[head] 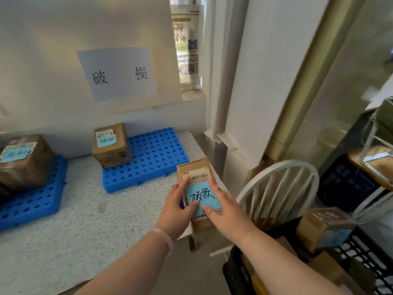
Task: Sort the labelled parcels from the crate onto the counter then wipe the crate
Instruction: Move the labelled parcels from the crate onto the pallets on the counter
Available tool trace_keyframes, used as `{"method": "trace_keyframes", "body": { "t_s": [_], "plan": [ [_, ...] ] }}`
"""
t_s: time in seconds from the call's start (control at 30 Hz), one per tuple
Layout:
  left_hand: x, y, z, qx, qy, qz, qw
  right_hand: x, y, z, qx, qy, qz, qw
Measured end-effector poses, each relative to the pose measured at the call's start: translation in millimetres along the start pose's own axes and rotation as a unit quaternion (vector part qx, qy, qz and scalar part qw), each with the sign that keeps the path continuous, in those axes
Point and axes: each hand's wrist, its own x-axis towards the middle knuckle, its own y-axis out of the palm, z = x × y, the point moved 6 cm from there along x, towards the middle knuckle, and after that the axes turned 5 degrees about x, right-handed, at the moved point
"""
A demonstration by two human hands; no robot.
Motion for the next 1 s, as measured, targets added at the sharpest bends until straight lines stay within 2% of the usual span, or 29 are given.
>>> {"method": "trace_keyframes", "body": {
  "t_s": [0.1,0.2,0.4,0.57,0.77,1.0],
  "plan": [
    [21.4,-51.1,14.7,0.065,0.008,-0.036,0.997,35.6,34.7,27.9,-0.01,-0.008,0.022,1.0],
    [43.0,-99.1,32.7,0.086,-0.014,-0.046,0.995,71.9,72.7,53.4,-0.011,-0.013,0.041,0.999],
    [74.3,-172.6,55.9,0.12,-0.005,-0.059,0.991,125.4,137.9,86.3,0.026,-0.017,0.041,0.999],
    [101.5,-202.2,75.2,0.161,-0.019,-0.024,0.987,153.4,163.9,92.7,0.02,0.007,0.032,0.999],
    [138.8,-207.5,91.9,0.164,-0.034,0.04,0.985,193.3,166.1,88.1,0.0,0.032,0.02,0.999],
    [189.9,-207.2,109.2,0.19,-0.051,0.113,0.974,251.2,170.5,80.7,0.026,0.053,0.028,0.998]
  ]
}}
